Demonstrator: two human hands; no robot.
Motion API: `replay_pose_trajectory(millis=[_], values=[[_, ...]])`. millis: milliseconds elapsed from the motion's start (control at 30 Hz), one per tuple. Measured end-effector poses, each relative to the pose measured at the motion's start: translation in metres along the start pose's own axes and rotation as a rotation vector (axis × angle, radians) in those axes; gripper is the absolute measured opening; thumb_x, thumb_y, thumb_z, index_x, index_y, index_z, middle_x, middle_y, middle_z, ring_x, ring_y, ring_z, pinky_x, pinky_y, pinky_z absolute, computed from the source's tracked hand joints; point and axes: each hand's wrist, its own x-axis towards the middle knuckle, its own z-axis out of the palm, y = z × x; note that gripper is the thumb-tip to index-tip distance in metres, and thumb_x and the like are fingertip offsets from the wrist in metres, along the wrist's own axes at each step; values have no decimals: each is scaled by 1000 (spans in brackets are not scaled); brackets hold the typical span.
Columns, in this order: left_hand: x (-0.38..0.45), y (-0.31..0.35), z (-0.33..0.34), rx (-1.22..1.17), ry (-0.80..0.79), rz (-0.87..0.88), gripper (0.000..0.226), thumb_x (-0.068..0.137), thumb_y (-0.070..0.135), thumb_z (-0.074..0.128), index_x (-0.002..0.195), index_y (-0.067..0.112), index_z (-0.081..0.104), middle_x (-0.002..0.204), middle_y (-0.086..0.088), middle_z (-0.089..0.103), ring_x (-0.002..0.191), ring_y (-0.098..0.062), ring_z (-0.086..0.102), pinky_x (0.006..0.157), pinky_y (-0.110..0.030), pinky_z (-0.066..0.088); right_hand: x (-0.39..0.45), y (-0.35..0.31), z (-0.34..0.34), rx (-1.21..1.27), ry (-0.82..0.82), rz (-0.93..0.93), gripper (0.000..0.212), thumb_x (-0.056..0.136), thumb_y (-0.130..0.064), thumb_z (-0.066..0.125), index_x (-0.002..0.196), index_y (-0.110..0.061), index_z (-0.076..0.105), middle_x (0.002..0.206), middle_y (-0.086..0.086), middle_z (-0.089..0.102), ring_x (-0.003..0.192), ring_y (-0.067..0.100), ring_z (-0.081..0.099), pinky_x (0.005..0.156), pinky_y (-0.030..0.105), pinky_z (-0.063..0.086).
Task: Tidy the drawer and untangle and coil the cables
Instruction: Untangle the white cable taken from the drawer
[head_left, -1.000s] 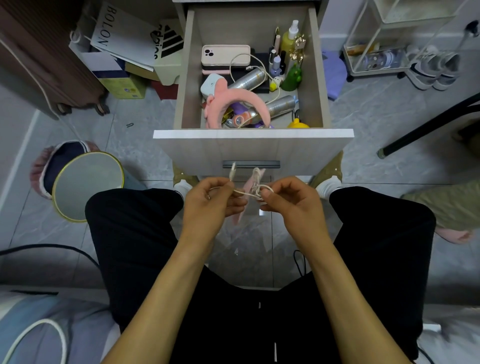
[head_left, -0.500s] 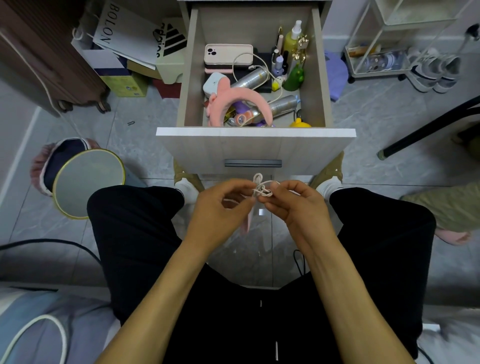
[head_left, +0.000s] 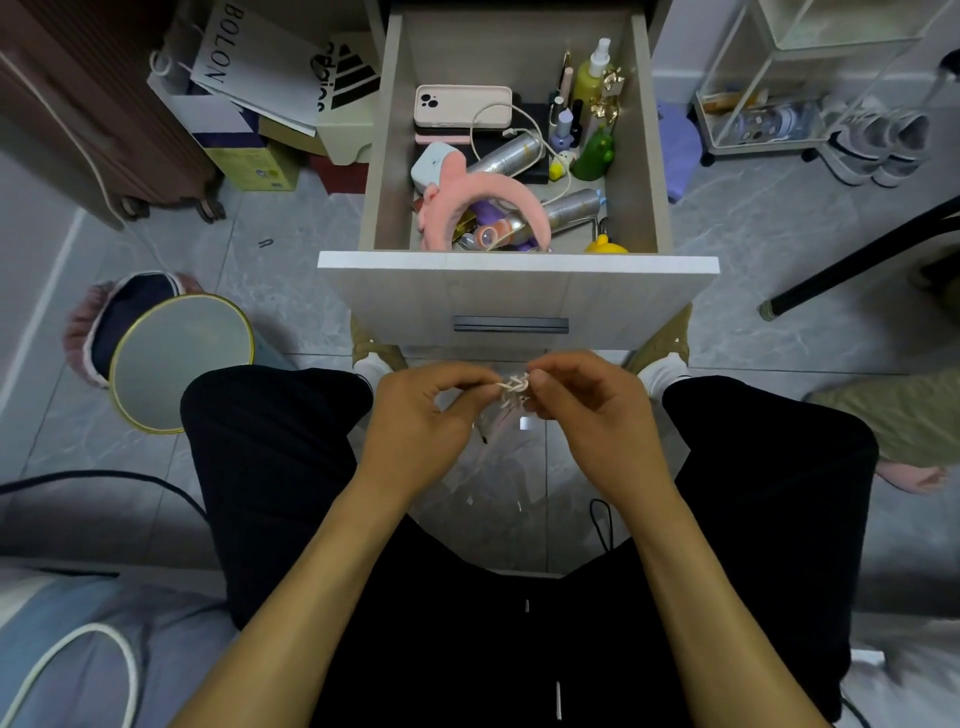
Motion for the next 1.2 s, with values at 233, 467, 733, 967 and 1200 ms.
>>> replay_pose_trajectory(millis=[233,467,733,967,1200], values=[[0,13,-11,-49,-16,-15,20,84,7,72,81,26,75,78,16,71,76,-3,66,71,-11,48,-1,-3,1,-162,-58,-214,18,84,-16,73,101,-21,72,96,-12,70,88,4,67,81,16,53],[1,22,-18,-72,10,-32,17,88,16,70,85,33,73,79,19,71,75,-3,67,68,-14,50,0,-4,1,-31,-20,-141,11,83,-9,74,91,-15,74,81,-4,74,73,9,72,74,25,58],[-4,23,-8,246,25,132,23,85,41,70,100,25,76,96,9,73,91,-6,64,84,-22,51,-3,-8,-3,-3,23,-116,11,82,-8,73,88,-17,73,80,-5,74,70,9,72,70,27,60],[-12,14,2,391,192,168,23,86,43,66,93,24,78,91,7,71,89,-9,60,77,-5,35,-1,-5,0,-51,11,-87,7,85,-9,72,85,-16,71,74,-6,72,66,7,71,66,23,59],[-12,24,8,90,125,-140,7,87,26,70,81,24,69,75,18,65,76,2,60,66,-6,44,-5,-2,2,-58,96,-81,5,86,-9,70,84,-14,69,74,-6,72,66,6,71,66,24,59]])
